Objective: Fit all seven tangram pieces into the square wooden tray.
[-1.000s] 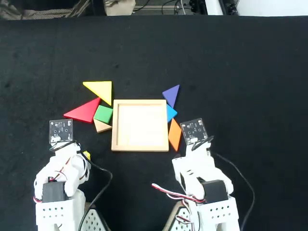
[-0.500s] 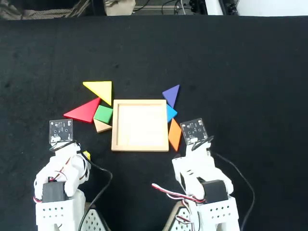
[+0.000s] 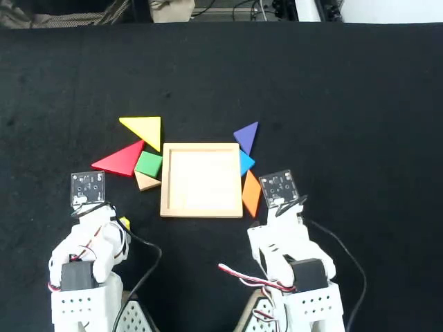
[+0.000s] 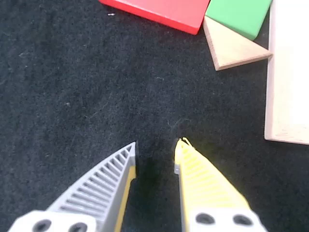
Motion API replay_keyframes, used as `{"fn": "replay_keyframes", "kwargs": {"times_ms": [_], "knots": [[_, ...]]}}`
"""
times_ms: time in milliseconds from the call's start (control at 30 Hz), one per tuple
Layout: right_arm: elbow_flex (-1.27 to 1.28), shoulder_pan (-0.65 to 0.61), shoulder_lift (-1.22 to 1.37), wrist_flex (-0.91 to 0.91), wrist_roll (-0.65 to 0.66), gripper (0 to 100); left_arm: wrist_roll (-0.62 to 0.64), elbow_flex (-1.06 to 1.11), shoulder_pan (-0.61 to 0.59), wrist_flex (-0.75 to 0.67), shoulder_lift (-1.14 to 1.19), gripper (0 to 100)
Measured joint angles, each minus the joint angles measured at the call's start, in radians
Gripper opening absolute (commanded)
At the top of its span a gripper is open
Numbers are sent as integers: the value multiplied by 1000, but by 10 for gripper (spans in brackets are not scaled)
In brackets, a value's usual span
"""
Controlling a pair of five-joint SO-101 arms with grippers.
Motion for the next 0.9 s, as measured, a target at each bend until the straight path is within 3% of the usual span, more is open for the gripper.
{"fn": "replay_keyframes", "kwargs": {"times_ms": [633,900], "knots": [[0,0,0,0,0,264,0,-2,0,0,0,138],[0,0,0,0,0,263,-18,-106,-25,9,-9,138]]}}
